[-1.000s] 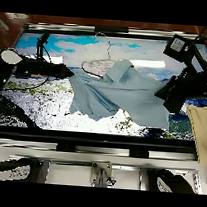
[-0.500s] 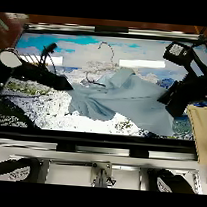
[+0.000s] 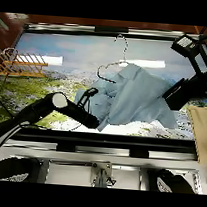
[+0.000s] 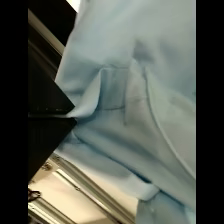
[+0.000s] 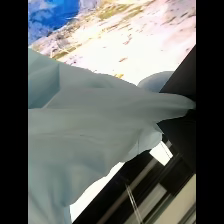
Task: Fold the shirts.
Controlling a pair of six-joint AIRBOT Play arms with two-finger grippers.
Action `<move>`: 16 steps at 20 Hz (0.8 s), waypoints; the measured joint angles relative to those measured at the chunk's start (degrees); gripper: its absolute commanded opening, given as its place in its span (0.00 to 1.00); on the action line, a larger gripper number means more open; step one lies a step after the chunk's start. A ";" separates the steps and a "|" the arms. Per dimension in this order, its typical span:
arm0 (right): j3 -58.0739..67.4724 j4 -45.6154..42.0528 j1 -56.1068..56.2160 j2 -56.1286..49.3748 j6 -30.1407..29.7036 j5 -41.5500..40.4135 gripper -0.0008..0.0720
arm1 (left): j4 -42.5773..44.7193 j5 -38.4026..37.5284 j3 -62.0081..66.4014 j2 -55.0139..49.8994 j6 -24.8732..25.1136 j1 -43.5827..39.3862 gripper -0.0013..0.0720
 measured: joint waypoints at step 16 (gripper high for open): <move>0.00 -1.99 -0.02 0.00 2.43 6.47 0.13 | -5.57 4.57 3.85 -5.49 4.35 10.88 0.93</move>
